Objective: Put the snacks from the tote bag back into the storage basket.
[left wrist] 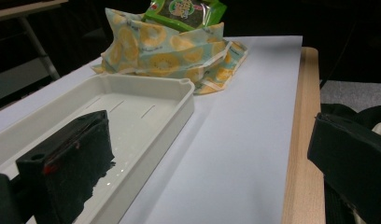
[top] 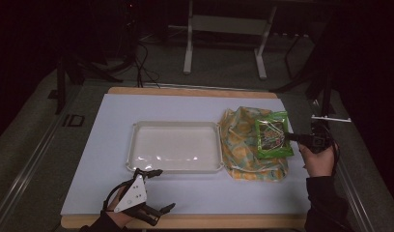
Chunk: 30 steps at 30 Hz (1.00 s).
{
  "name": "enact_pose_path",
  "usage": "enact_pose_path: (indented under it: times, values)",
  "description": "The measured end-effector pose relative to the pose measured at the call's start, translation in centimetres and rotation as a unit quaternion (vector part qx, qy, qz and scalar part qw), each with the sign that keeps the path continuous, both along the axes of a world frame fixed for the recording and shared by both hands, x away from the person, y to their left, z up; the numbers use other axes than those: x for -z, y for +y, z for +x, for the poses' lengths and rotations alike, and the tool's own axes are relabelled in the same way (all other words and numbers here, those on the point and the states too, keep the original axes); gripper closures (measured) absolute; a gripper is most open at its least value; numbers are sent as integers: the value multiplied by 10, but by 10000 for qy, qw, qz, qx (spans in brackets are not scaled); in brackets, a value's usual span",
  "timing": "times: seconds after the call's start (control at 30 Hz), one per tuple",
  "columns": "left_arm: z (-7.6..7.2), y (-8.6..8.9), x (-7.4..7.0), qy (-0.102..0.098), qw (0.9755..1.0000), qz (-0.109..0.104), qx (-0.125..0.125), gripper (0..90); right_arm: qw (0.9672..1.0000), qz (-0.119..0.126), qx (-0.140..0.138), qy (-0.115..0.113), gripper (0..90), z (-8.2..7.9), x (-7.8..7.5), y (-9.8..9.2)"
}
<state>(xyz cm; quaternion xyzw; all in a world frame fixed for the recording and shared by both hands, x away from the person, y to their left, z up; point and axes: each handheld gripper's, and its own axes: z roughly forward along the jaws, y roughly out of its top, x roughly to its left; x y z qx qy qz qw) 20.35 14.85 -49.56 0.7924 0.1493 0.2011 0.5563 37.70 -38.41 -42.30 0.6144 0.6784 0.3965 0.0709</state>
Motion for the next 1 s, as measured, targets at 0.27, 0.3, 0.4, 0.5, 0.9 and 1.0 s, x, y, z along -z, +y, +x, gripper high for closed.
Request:
enact_pose_path:
  times: [0.27,0.3,0.4,0.5,0.9,1.0]
  values:
    - [0,-1,0,-2,10000,11,4,5,9997,91,188,-87,890,-10,-4,-15]
    - [0,-1,0,-4,10000,17,5,4,9997,94,211,-93,890,-11,-5,-18]
    - [0,-1,0,-6,10000,13,-6,5,9995,127,260,-101,890,-13,-7,-24]
    - [0,-1,0,-3,10000,10,-9,4,9994,148,298,-112,890,-16,-9,-28]
    - [0,-1,0,-4,10000,13,-5,5,9986,218,402,-252,890,-26,-19,-36]
    - [1,-1,0,9,10000,5,-7,5,9984,223,426,-293,890,-29,-23,-37]
